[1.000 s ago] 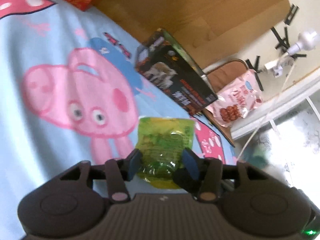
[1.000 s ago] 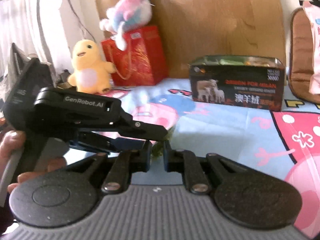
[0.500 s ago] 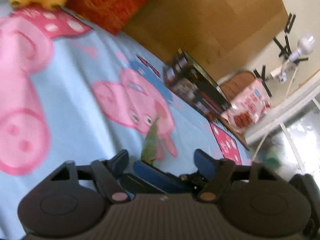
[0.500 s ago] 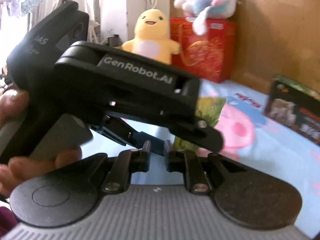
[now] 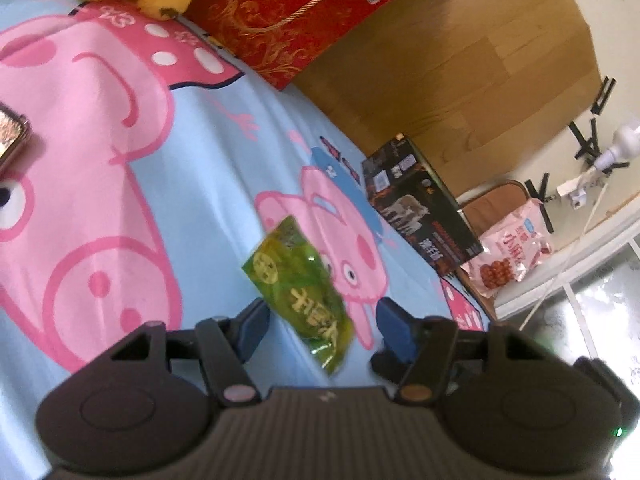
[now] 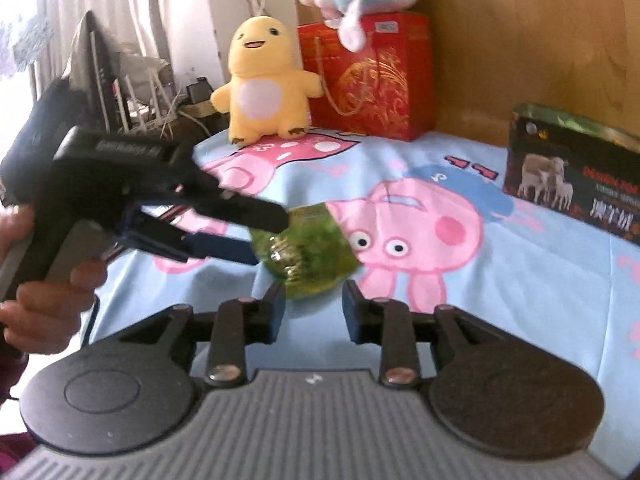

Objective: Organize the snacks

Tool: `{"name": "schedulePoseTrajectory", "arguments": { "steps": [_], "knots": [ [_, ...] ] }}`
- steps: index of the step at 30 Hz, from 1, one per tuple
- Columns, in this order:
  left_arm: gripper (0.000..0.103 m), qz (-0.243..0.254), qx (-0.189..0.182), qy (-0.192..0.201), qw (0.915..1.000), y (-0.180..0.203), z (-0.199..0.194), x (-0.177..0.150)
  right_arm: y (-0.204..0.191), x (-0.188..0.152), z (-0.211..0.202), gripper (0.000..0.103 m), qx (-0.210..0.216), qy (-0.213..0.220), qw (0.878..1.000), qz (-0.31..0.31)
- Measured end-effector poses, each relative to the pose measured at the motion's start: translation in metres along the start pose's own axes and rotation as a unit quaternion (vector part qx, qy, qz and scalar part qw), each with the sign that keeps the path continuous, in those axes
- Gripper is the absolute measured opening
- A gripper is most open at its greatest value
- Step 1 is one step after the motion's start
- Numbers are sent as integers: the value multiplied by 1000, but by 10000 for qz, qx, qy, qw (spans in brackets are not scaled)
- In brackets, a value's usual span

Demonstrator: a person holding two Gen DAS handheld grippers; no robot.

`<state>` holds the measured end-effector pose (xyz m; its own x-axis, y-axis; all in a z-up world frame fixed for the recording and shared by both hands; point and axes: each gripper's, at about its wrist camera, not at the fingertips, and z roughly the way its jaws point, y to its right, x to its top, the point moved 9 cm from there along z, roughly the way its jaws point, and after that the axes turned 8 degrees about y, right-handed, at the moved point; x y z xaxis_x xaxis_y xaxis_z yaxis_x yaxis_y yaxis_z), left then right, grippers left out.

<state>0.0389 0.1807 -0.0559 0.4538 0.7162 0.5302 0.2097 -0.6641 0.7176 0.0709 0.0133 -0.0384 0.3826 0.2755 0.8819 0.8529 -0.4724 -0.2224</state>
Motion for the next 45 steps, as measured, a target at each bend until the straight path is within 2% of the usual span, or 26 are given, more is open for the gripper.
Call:
{"name": "schedulePoseTrajectory", "arguments": {
  "steps": [3,4,5,6,8,10,13,15,16,17,18,19,20,21,24,28,29,31,32,33,34,37,40,45],
  "knots": [
    [59,88,117,61,9999,0,-1,3,14,8,8,34,6,72,9996,281],
    [56,171,190,128,9996,0,-1,5,19,10,11,34,67,90,9990,439],
    [47,258,217,202,9992,1,-2,8,26,12,16,34,79,71,9977,666],
    [45,326,184,238,9990,4,0,9,31,13,22,33,108,22,9958,907],
    [47,454,85,301,9985,16,4,9,32,11,31,33,259,-92,9925,1193],
    [47,917,168,506,9944,29,6,10,30,3,40,33,222,-225,9920,1224],
    [46,1281,138,668,9894,38,12,11,29,1,36,33,164,-39,9934,1130],
    [36,1357,168,530,9892,35,23,11,29,0,34,33,167,-4,9935,1126],
    [22,1307,228,446,9902,30,29,10,27,0,33,35,145,17,9945,1038],
    [19,1198,164,312,9922,26,35,9,26,0,33,36,128,18,9957,917],
    [19,1048,66,277,9941,23,37,9,21,0,33,48,117,15,9971,749],
    [18,955,-5,245,9951,21,38,10,19,1,33,64,219,-7,9979,617],
    [18,949,-28,241,9952,20,37,10,13,2,35,71,304,-39,9986,441],
    [18,996,-28,260,9947,21,36,11,8,2,37,75,350,-94,9991,203],
    [18,1202,-55,302,9923,25,32,8,2,1,45,75,140,-218,9981,-554],
    [18,1298,-53,249,9912,31,33,3,13,4,55,83,204,-300,9979,-541],
    [18,1295,12,286,9912,31,33,4,13,6,58,83,230,-305,9979,-526],
    [18,1173,39,300,9926,31,32,3,14,6,60,71,240,-300,9975,-589],
    [17,1100,19,302,9935,31,30,2,15,7,58,68,243,-267,9975,-613],
    [17,1039,-37,293,9941,33,29,0,15,6,54,59,288,-227,9976,-592],
    [17,1041,-72,301,9941,35,26,-3,12,7,50,57,350,-180,9977,-560],
    [17,1257,-90,269,9917,43,25,-11,6,5,38,55,215,-76,9977,-637],
    [17,1230,-218,116,9921,53,29,-7,6,2,31,55,47,0,9981,-606],
    [17,1572,-650,25,9854,110,56,14,26,24,9,55,-395,426,9971,-495]
  ]
}}
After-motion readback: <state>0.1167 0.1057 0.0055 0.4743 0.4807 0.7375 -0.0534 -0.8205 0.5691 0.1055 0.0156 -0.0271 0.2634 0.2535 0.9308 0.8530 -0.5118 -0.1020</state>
